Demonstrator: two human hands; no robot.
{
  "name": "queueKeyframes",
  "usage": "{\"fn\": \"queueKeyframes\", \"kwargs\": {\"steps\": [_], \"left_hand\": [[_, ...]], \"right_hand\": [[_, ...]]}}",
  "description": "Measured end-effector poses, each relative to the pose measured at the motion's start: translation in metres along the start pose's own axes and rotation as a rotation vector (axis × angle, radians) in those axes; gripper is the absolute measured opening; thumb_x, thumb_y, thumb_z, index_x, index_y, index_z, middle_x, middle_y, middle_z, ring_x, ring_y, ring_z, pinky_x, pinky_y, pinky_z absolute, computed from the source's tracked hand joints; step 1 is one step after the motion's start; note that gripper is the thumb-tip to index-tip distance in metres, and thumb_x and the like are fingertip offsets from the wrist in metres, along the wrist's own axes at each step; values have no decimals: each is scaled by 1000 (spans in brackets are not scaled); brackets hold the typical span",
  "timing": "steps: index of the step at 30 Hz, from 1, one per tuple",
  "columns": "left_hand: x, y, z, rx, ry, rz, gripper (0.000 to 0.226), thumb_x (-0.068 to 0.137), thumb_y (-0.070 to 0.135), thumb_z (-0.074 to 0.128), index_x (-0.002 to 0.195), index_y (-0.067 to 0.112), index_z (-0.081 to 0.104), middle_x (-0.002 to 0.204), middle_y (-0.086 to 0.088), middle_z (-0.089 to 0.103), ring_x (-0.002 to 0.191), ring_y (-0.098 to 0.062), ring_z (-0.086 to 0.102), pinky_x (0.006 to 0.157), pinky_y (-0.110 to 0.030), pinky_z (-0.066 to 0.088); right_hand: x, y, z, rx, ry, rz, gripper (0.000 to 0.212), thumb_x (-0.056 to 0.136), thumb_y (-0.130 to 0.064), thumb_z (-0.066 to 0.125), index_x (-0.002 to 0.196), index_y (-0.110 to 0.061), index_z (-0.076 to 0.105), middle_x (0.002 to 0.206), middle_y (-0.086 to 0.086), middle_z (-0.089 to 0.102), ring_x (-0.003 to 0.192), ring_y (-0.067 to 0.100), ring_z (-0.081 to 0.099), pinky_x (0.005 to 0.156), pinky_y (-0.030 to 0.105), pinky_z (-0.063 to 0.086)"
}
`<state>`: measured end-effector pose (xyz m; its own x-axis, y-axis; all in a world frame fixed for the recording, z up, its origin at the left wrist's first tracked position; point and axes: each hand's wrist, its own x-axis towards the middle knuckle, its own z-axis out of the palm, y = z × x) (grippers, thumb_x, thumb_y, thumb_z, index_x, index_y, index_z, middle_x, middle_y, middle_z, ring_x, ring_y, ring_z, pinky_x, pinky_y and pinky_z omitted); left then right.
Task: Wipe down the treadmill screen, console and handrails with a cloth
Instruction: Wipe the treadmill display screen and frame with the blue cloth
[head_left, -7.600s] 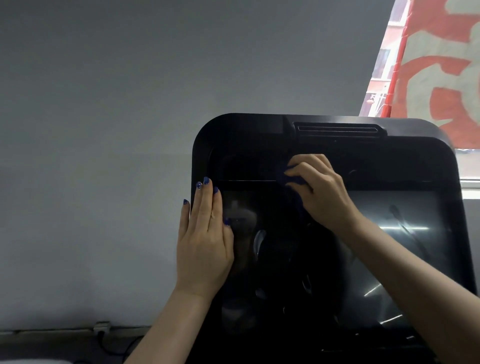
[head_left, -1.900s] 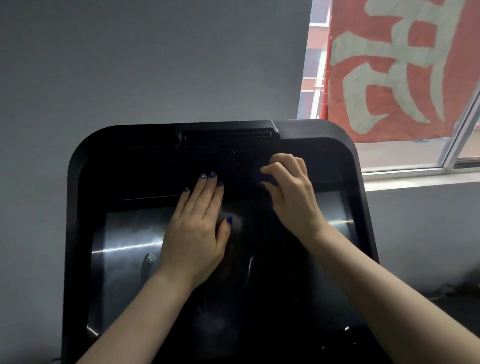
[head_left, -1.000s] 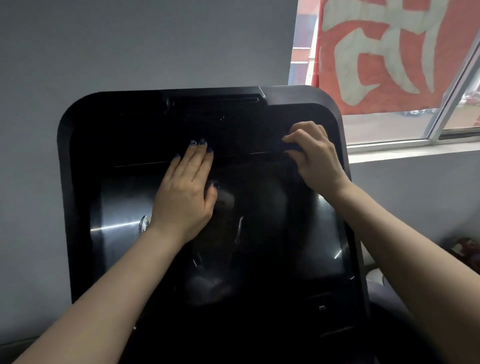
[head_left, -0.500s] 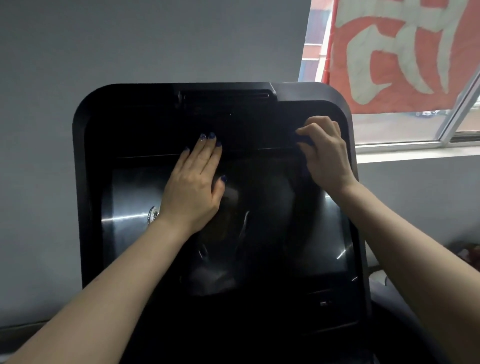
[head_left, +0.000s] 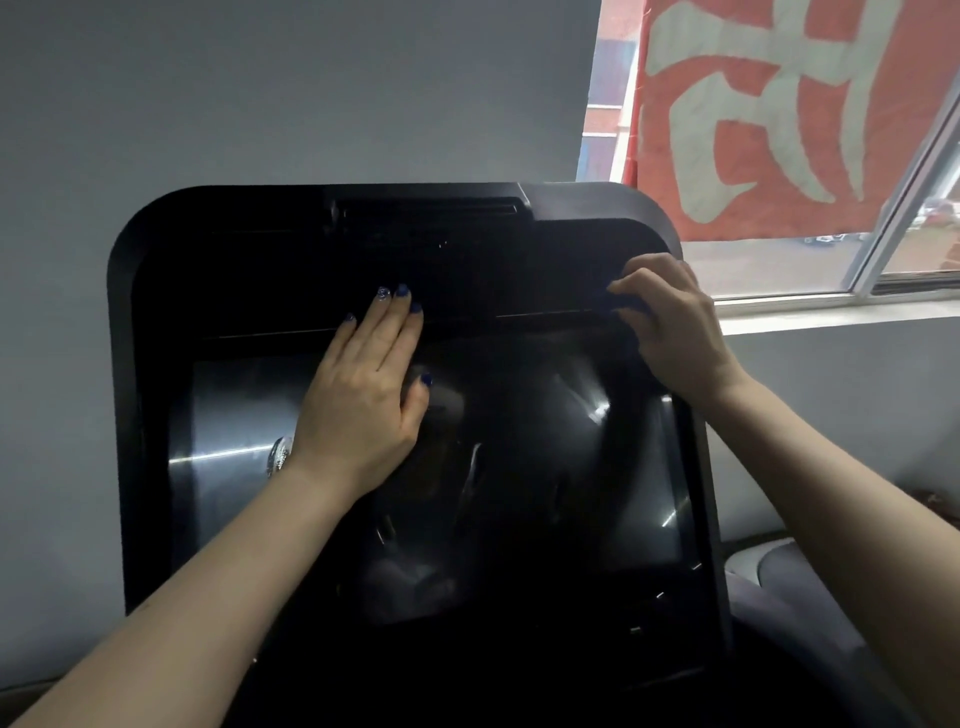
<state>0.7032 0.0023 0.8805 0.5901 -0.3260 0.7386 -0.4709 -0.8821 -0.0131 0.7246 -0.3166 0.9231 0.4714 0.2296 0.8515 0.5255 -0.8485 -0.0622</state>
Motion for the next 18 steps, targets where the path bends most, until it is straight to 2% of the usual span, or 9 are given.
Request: {"fn": "queueKeyframes", "kwargs": {"steps": [4, 9, 14, 18], "left_hand": [[0, 0, -1, 7, 8, -1, 60, 94, 31, 39, 148, 4, 41, 158, -10, 33, 148, -22, 26, 122, -35, 12], [1, 1, -2, 3, 2, -1, 60, 94, 30, 38, 148, 5, 41, 158, -10, 33, 148, -21, 26, 122, -35, 14], [1, 0, -3, 8, -4, 0, 61, 94, 31, 38, 148, 5, 41, 158, -10, 33, 148, -21, 26, 122, -32, 10], [1, 0, -2, 4, -4, 5, 60, 94, 31, 38, 148, 4, 41, 158, -11, 34, 148, -22, 26, 121, -37, 16]], "right_hand": [[7, -5, 10, -11, 72, 101, 15, 82, 7, 62, 96, 3, 64, 104, 18, 59, 95, 34, 53, 84, 21, 35], [-6, 5, -2, -34, 12, 21, 15, 83, 9, 66, 97, 3, 65, 104, 16, 59, 96, 32, 52, 87, 18, 34], [5, -5, 13, -50, 75, 129, 17, 81, 10, 63, 97, 3, 63, 105, 18, 58, 96, 35, 52, 82, 26, 38], [-5, 3, 0, -55, -7, 20, 16, 82, 10, 65, 96, 2, 65, 105, 16, 59, 95, 33, 52, 84, 22, 35]]}}
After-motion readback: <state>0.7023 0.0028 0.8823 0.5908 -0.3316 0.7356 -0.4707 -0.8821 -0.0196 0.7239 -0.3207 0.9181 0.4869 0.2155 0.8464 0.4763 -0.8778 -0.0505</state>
